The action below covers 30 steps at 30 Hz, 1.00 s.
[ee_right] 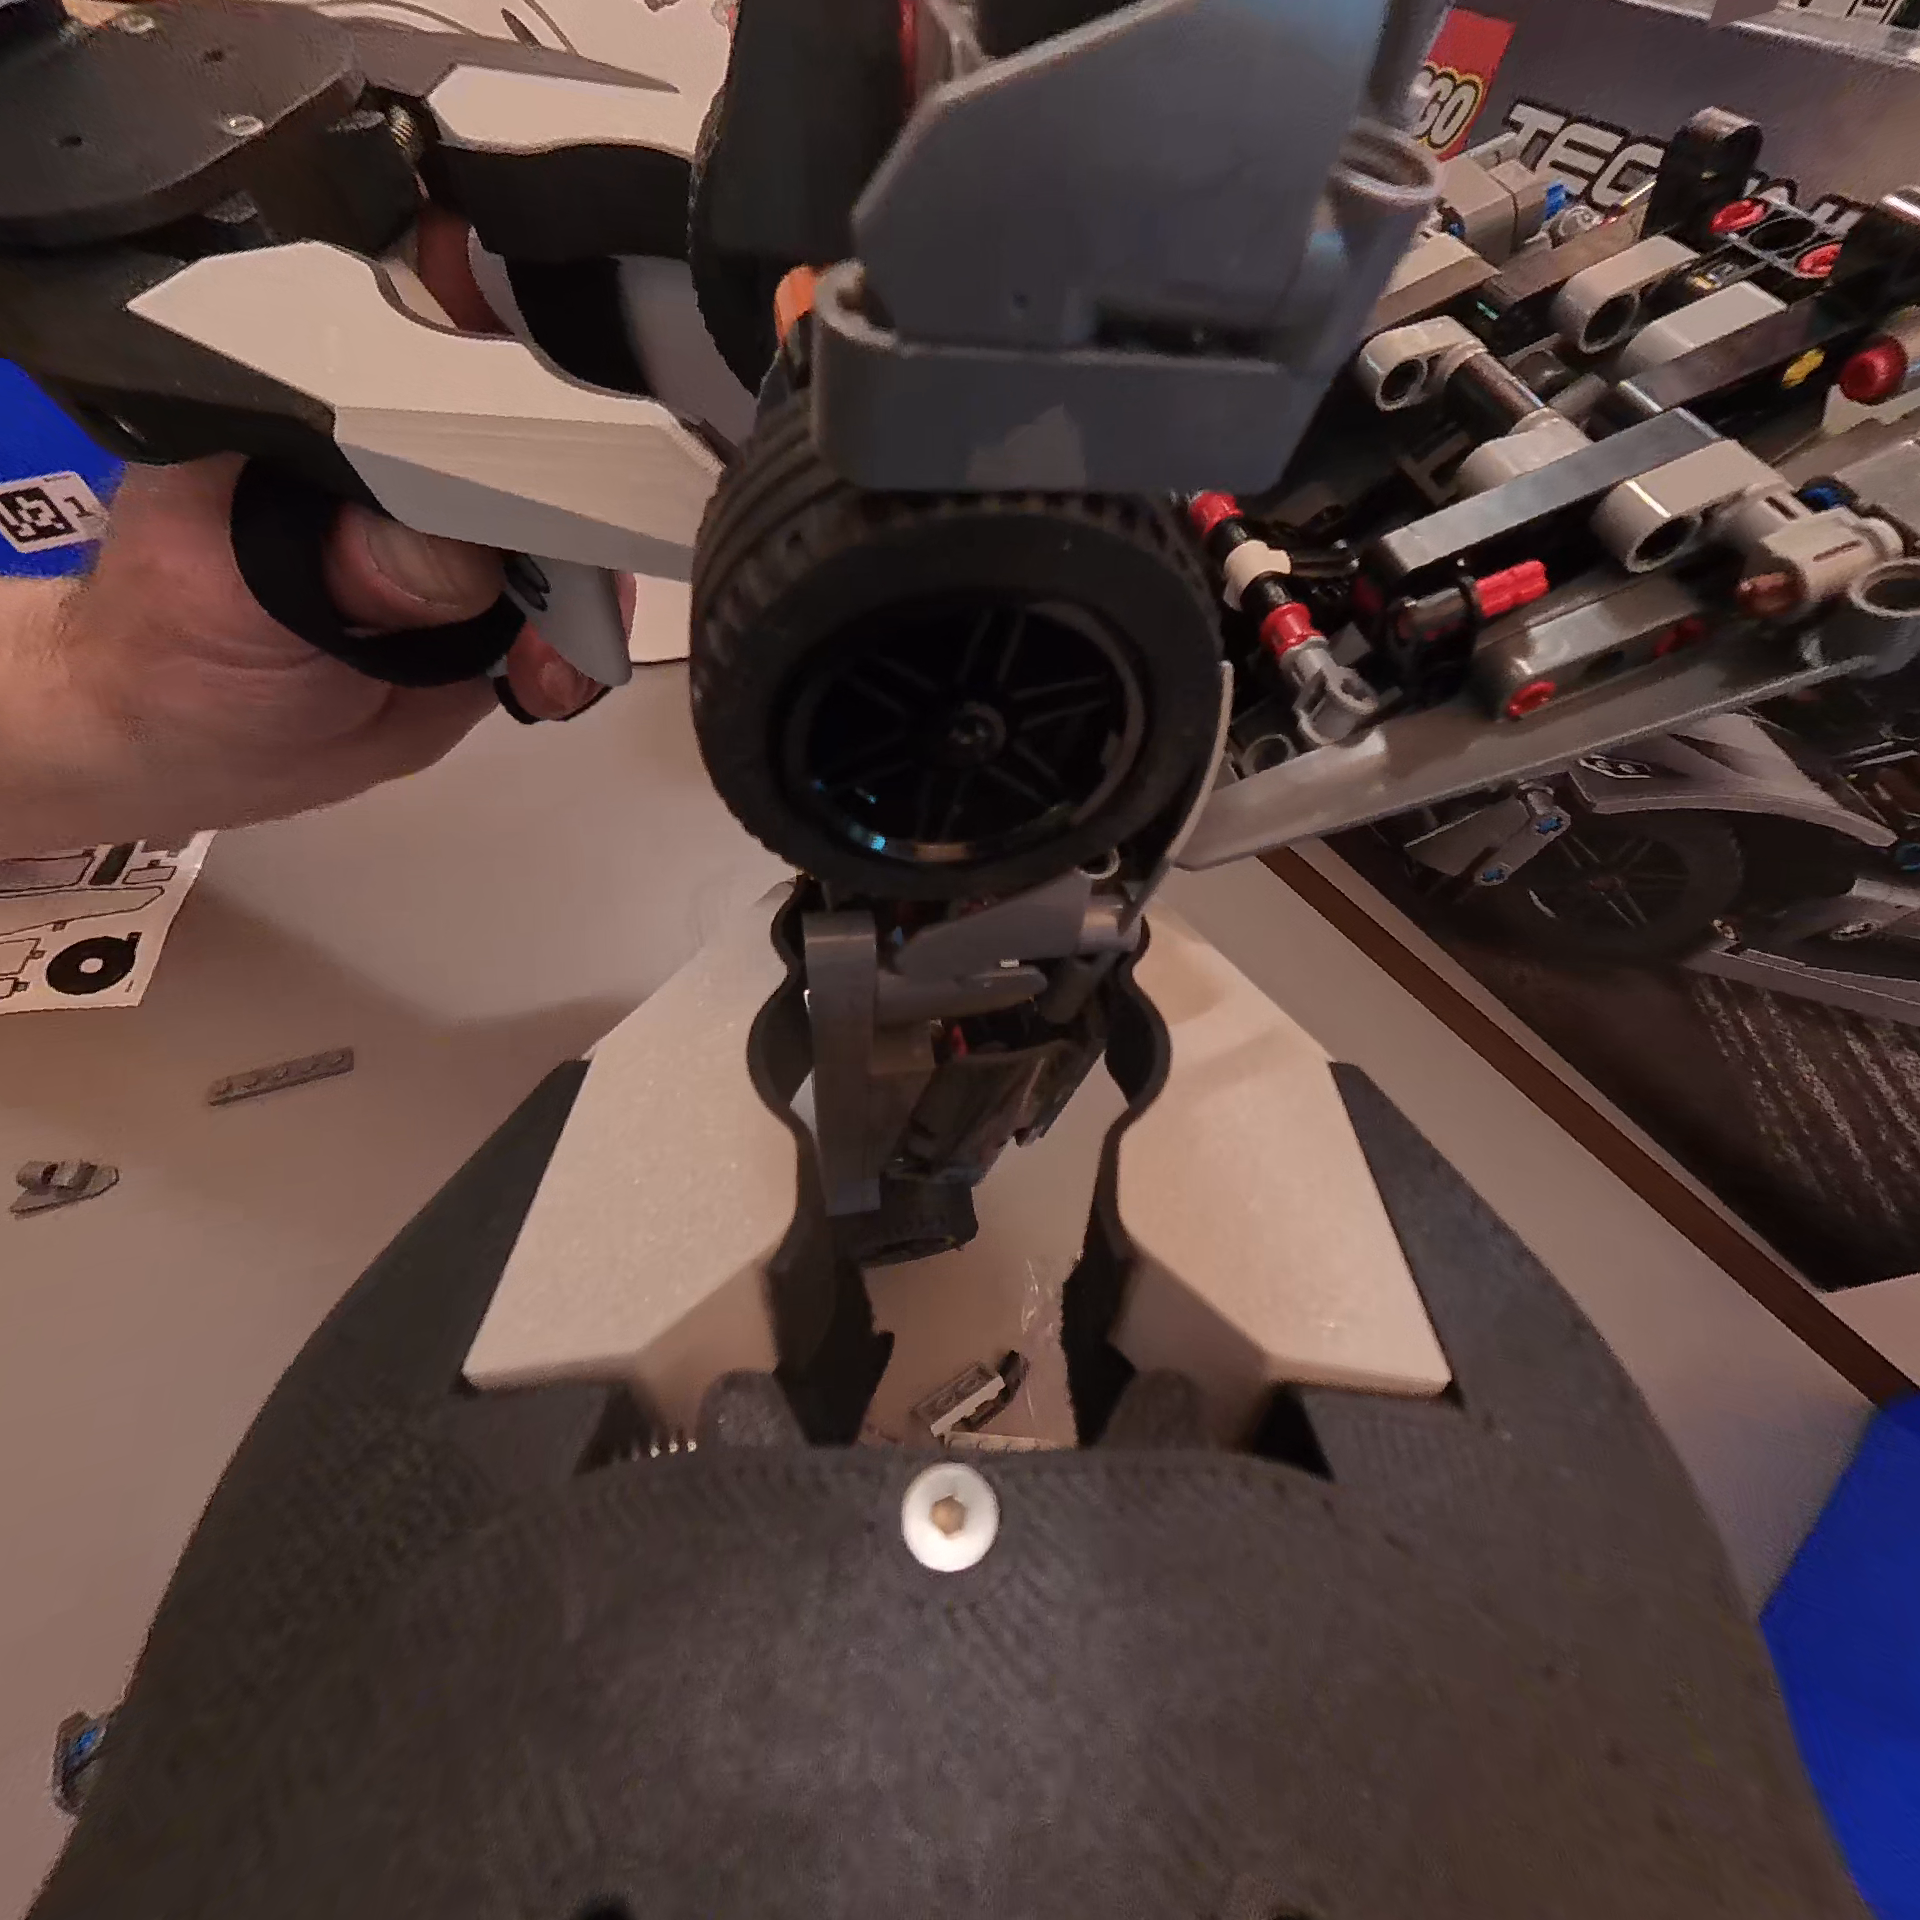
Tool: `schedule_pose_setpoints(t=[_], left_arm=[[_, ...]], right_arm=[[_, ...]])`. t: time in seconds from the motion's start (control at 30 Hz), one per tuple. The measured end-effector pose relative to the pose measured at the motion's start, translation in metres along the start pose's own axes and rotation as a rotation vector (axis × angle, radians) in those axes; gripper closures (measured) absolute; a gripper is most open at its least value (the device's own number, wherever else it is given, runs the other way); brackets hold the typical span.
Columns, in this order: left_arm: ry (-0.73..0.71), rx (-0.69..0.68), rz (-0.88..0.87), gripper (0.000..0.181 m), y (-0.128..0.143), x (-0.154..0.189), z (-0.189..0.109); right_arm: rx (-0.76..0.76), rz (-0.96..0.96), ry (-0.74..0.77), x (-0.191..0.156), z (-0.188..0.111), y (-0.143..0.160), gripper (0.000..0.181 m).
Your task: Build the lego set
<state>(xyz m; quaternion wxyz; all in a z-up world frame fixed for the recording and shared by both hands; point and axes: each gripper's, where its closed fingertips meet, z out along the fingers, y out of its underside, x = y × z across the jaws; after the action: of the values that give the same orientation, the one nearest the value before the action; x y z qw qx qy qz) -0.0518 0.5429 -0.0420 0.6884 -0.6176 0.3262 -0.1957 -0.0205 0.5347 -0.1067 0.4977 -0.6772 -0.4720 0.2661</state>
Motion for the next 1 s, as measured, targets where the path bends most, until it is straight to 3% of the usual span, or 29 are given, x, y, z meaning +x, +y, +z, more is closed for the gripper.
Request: schedule_pose_setpoints(t=[0.4,0.63,0.87,1.0], left_arm=[[0.036,0.04,0.011,0.119,-0.001,-0.003,-0.008],[-0.033,-0.002,-0.003,0.11,0.0,0.002,0.001],[0.091,-0.015,0.053,0.119,-0.001,-0.003,-0.007],[0.071,-0.007,0.07,0.118,-0.003,-0.003,-0.008]], right_arm=[[0.0,-0.012,-0.011,-0.002,0.0,0.0,0.127],[0.001,-0.005,0.0,0.0,-0.001,0.0,0.127],[0.001,-0.005,-0.007,-0.001,0.0,0.0,0.127],[0.001,-0.009,-0.009,-0.002,0.0,0.0,0.127]])
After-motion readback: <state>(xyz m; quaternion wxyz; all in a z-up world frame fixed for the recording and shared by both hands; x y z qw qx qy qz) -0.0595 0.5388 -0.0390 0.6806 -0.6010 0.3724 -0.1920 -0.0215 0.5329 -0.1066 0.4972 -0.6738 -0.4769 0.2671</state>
